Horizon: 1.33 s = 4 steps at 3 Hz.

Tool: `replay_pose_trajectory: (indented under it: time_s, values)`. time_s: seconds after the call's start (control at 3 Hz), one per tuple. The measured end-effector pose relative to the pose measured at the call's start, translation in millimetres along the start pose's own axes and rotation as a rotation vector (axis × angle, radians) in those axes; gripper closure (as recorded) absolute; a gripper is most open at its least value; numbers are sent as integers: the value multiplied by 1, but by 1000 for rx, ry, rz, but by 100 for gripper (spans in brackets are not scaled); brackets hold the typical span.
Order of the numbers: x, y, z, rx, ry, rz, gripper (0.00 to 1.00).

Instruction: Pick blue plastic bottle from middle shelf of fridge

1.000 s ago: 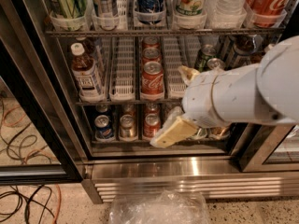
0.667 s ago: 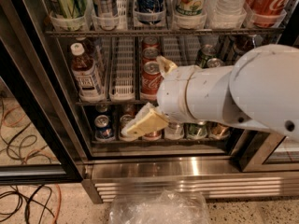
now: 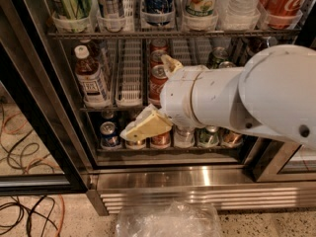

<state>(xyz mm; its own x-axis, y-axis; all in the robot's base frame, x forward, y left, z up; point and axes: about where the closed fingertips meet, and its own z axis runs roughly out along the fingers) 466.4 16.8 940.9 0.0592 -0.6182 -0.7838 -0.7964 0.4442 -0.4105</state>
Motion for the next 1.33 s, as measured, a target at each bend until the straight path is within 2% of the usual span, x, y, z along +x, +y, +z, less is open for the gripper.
replay_pose_trajectory:
  time_s: [0.33, 0.67, 1.0, 1.33]
  values:
    - [-6, -1, 12, 35, -51, 42, 0]
    - [13, -8, 42, 106, -136, 157, 0]
    - [42, -22, 67, 184, -195, 276, 0]
    - [43, -20, 86, 196, -232, 335, 0]
